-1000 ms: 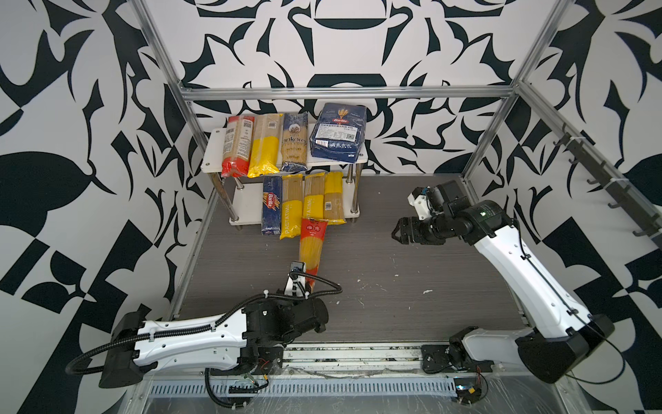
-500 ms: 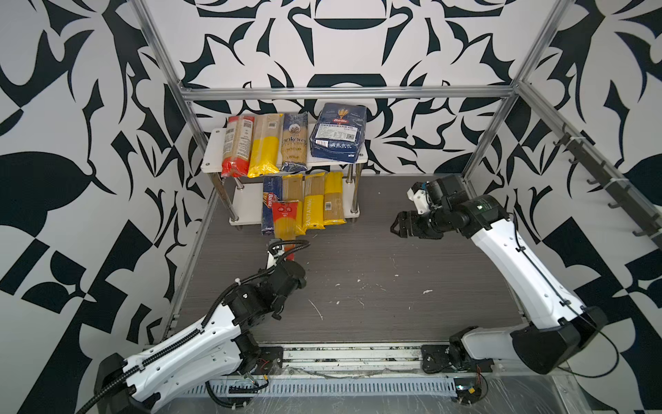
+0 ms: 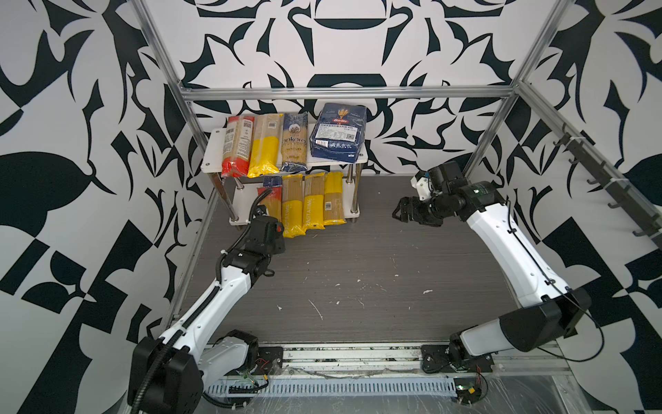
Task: Arrange pasta packages on shelves
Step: Place the pasta bag on the shelf.
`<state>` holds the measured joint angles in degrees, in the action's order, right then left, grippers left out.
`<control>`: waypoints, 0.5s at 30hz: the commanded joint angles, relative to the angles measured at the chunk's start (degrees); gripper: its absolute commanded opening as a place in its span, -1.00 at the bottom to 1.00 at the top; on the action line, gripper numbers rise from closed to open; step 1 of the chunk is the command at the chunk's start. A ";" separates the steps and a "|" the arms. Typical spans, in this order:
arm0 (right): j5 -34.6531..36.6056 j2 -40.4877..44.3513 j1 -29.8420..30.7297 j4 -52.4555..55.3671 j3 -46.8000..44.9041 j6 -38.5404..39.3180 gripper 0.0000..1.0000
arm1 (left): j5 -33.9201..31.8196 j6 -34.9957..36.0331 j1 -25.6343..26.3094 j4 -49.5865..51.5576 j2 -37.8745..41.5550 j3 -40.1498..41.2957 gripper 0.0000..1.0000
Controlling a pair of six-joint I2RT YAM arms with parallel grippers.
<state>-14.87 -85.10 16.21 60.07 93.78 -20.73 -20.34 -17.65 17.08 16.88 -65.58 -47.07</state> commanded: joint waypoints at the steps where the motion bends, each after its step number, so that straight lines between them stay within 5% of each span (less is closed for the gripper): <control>1: -0.68 -0.89 -1.27 0.10 3.81 1.18 0.65 | 4.60 3.32 -3.94 -13.04 -1.97 -5.17 -1.00; 15: 0.87 -6.28 -5.26 3.10 10.25 0.27 0.64 | 14.52 8.26 -18.18 -17.76 -19.90 -15.75 -1.00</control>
<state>-14.94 -91.55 11.38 62.00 101.19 -20.45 -8.60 -11.11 0.73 9.52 -85.06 -57.52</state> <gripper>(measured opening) 0.823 0.275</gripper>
